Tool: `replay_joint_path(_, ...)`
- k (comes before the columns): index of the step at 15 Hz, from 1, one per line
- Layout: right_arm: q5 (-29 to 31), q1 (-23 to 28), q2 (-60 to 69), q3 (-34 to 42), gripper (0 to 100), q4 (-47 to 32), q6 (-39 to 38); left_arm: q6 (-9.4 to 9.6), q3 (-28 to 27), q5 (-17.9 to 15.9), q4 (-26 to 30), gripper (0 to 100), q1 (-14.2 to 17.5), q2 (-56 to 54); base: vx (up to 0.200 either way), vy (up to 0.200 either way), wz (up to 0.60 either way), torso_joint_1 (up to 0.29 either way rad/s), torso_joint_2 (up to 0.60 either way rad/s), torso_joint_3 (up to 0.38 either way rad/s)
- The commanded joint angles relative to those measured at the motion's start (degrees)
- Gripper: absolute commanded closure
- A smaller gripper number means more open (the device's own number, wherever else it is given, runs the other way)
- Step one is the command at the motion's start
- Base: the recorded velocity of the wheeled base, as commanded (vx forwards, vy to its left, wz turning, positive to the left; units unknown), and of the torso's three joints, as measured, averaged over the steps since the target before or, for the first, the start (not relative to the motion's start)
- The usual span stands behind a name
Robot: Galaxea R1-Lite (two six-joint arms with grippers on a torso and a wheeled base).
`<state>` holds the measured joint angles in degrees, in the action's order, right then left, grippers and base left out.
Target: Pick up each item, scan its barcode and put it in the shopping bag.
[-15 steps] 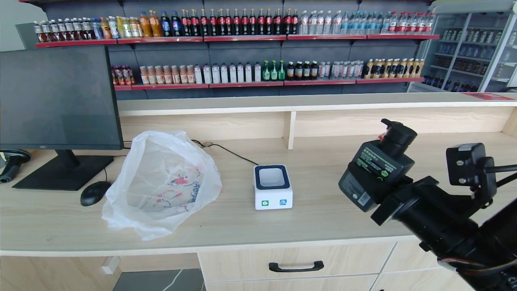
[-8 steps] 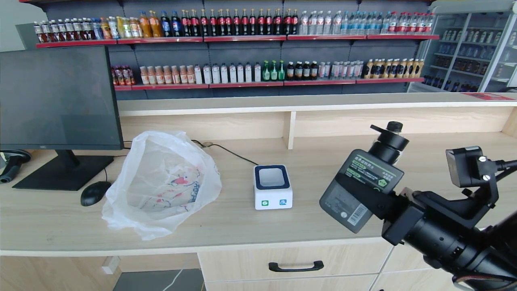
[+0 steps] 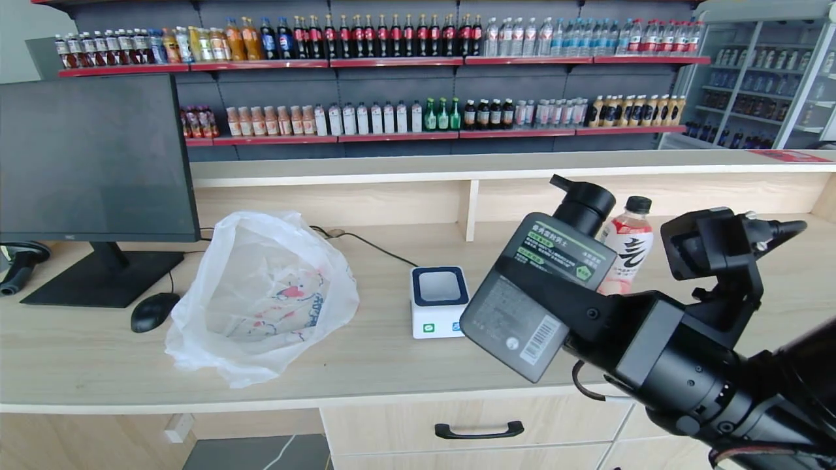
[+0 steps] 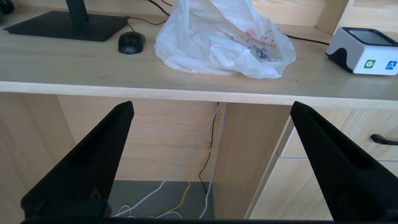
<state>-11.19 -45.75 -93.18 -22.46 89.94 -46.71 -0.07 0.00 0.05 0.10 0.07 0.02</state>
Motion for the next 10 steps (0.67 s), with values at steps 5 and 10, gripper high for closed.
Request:
replay_joint_path(5,-0.06,-0.74,0.28,-5.23,100,0.06,-6.72,-0.01,0.00,0.04,-0.01,0,0.01,-0.02,0.000,0.000,0.00,0.000,0.00,0.000)
replay_joint_path(10,-0.06,-4.79,5.82,-1.01,100,0.06,-6.72,-0.01,0.00,0.04,-0.01,0,0.01,-0.02,0.000,0.000,0.00,0.000,0.00,0.000)
